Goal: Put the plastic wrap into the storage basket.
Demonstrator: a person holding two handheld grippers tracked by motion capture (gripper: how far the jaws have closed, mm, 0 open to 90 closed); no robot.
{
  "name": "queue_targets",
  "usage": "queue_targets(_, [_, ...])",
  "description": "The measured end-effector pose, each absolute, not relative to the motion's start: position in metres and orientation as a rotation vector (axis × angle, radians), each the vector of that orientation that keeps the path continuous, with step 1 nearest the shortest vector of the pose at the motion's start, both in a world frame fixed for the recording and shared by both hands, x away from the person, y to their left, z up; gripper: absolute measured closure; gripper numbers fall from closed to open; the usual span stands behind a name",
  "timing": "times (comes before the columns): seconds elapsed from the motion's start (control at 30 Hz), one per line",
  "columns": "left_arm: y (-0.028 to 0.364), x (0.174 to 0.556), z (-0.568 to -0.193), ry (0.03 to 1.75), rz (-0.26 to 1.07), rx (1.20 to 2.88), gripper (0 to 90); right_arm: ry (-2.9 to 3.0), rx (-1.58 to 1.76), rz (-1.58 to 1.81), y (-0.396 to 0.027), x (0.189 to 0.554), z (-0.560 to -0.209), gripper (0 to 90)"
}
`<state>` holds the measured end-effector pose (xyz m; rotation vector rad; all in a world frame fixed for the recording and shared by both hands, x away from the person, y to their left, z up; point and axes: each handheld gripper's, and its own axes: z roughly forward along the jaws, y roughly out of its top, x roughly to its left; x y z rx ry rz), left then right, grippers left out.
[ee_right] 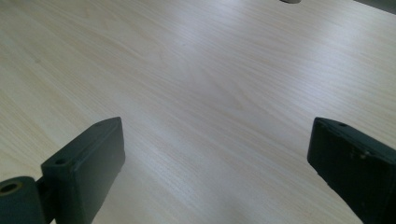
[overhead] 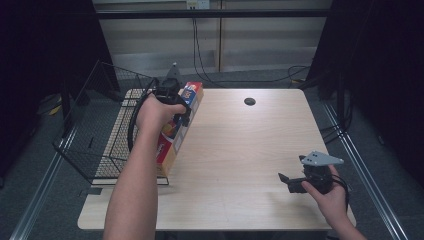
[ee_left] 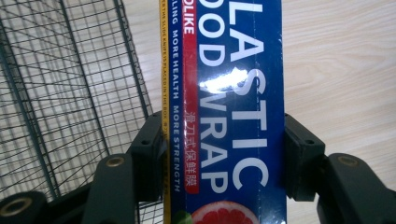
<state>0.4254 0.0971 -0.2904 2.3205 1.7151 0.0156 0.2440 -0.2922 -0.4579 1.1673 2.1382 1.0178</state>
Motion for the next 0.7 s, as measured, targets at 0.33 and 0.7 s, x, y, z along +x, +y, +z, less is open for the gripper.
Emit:
queue_targets(0.33, [0.113, 0.424, -0.278, 1.746, 0.028, 2.299, 44.0, 2.137, 1.171, 1.020, -0.293, 0.244, -0.457, 3.9])
queue_targets(0.7, [0.125, 0.424, -0.269, 1.773, 0.027, 2.288, 44.0, 2.133, 1.179, 1.022, -0.294, 0.244, -0.457, 3.9])
